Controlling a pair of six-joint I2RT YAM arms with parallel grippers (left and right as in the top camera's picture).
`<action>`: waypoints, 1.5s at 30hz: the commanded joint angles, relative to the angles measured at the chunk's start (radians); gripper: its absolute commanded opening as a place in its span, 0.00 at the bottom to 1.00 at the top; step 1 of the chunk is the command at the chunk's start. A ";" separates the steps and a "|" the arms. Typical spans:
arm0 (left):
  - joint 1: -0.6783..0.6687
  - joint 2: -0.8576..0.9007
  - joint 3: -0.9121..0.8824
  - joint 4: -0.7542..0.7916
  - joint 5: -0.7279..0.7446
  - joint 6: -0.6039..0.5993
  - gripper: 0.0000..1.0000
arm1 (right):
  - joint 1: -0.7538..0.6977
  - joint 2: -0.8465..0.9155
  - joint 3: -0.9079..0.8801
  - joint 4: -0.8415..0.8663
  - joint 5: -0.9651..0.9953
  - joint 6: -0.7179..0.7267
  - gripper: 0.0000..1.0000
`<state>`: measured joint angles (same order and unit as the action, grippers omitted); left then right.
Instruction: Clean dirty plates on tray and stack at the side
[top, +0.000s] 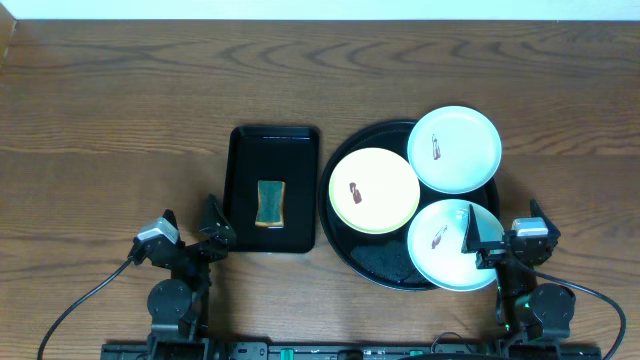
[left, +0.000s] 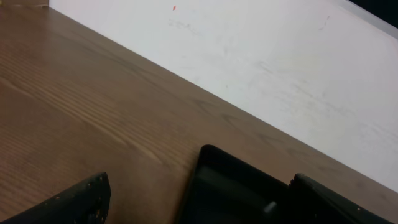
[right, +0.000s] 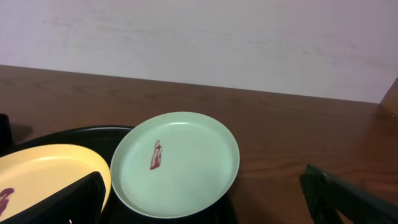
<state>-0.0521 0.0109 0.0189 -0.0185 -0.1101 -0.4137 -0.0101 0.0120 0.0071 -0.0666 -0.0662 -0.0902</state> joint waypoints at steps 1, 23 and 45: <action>0.005 -0.007 -0.015 -0.045 -0.006 0.017 0.93 | -0.009 -0.003 -0.002 -0.004 0.010 0.011 0.99; 0.005 -0.007 -0.015 -0.045 -0.006 0.017 0.93 | -0.009 -0.003 -0.002 -0.004 0.010 0.011 0.99; 0.005 -0.007 -0.001 -0.034 0.018 0.018 0.93 | -0.009 -0.003 -0.002 -0.004 0.010 0.011 0.99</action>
<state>-0.0521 0.0109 0.0189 -0.0147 -0.1089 -0.4141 -0.0101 0.0120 0.0071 -0.0666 -0.0666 -0.0902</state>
